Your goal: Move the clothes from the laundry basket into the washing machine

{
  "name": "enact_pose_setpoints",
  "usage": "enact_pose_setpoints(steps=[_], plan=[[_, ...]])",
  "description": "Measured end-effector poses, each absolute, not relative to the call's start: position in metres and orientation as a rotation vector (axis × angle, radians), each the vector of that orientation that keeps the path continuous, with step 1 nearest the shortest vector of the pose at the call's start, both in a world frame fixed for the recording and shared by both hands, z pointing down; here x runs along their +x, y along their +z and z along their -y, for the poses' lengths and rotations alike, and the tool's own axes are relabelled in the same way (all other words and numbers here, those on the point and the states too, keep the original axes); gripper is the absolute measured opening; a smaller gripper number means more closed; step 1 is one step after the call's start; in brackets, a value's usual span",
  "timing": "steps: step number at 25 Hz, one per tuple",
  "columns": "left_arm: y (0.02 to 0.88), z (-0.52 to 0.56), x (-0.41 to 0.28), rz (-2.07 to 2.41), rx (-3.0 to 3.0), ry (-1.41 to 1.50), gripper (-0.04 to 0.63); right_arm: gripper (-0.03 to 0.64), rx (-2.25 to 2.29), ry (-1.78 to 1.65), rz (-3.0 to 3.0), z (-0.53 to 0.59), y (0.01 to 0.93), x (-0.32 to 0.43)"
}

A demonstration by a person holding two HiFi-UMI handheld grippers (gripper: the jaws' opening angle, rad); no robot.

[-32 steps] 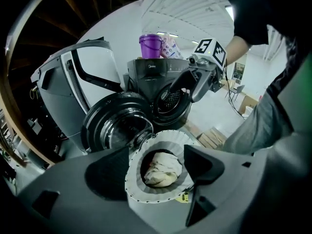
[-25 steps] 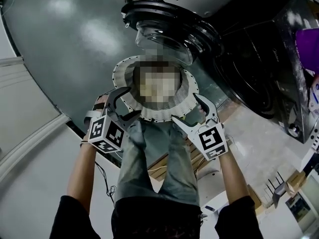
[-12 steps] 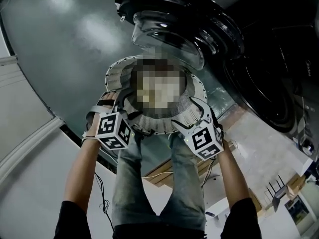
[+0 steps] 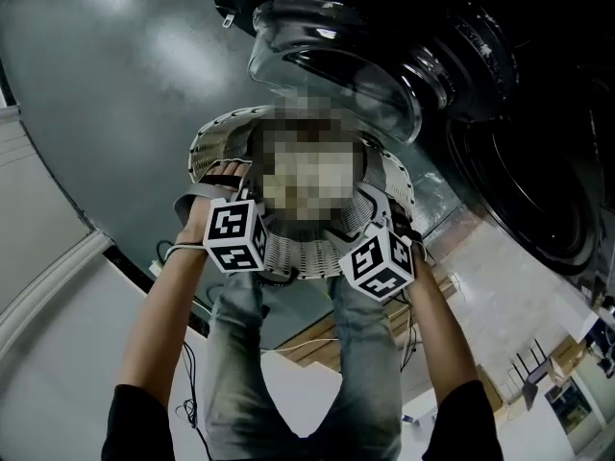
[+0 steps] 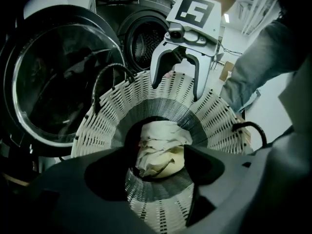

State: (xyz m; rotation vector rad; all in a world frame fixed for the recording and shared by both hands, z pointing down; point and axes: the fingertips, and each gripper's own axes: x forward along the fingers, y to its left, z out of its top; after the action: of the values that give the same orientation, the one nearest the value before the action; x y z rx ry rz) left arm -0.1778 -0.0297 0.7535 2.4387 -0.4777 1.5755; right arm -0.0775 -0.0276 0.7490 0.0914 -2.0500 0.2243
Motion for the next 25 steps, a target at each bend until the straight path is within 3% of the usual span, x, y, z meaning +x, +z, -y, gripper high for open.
enact_pose_setpoints(steps=[7,25], plan=[[0.827,0.033,-0.169,0.275,2.437,1.764,0.376,0.416,-0.003,0.108,1.963,0.022,0.813,-0.086],[0.967,0.030,-0.157,0.085,2.362,1.837,0.462,0.457,-0.093,0.046,1.807,0.030,0.966,-0.076]])
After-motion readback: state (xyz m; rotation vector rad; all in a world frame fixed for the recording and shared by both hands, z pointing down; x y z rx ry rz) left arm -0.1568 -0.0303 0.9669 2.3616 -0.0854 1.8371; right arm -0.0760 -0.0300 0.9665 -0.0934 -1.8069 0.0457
